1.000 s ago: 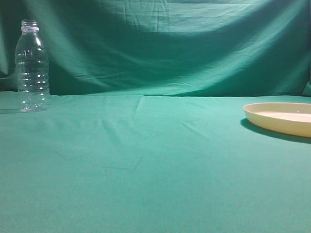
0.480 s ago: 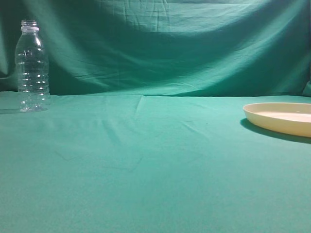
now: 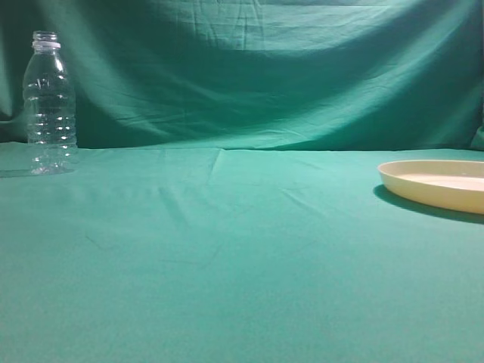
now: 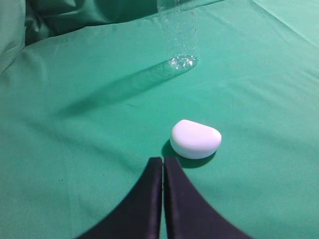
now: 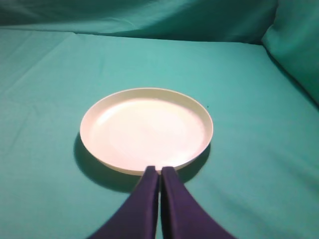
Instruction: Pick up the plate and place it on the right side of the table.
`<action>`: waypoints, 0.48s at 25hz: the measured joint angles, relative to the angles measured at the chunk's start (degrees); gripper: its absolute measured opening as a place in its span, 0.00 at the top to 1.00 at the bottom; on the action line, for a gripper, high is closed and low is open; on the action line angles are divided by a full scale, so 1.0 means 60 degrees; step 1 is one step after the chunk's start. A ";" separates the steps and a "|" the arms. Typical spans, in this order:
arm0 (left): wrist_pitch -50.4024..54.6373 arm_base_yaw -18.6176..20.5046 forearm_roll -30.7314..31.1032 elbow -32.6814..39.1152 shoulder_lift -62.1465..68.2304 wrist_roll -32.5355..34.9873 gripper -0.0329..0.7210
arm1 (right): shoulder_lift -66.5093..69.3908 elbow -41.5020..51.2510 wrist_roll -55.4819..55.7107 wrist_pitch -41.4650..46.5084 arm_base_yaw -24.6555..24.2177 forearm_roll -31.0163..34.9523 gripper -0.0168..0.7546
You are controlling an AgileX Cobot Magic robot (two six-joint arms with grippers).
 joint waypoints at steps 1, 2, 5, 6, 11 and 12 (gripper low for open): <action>0.0000 0.0000 0.0000 0.0000 0.0000 0.0000 0.96 | 0.0000 0.0159 0.0000 -0.0074 0.0000 0.0013 0.98; 0.0000 0.0000 0.0000 0.0000 0.0000 0.0000 0.96 | 0.0000 0.0272 0.0000 -0.0159 0.0000 0.0021 0.98; 0.0000 0.0000 0.0000 0.0000 0.0000 0.0000 0.96 | 0.0000 0.0487 0.0000 -0.0205 0.0000 0.0036 0.98; 0.0000 0.0000 0.0000 0.0000 0.0000 0.0000 0.96 | 0.0000 0.0491 0.0000 -0.0276 0.0000 0.0036 0.98; 0.0000 0.0000 0.0000 0.0000 0.0000 0.0000 0.96 | 0.0000 0.0505 -0.0059 -0.0339 0.0000 0.0018 0.98; 0.0000 0.0000 0.0000 0.0000 0.0000 0.0000 0.96 | 0.0000 0.0505 -0.0095 -0.0323 0.0000 0.0018 0.98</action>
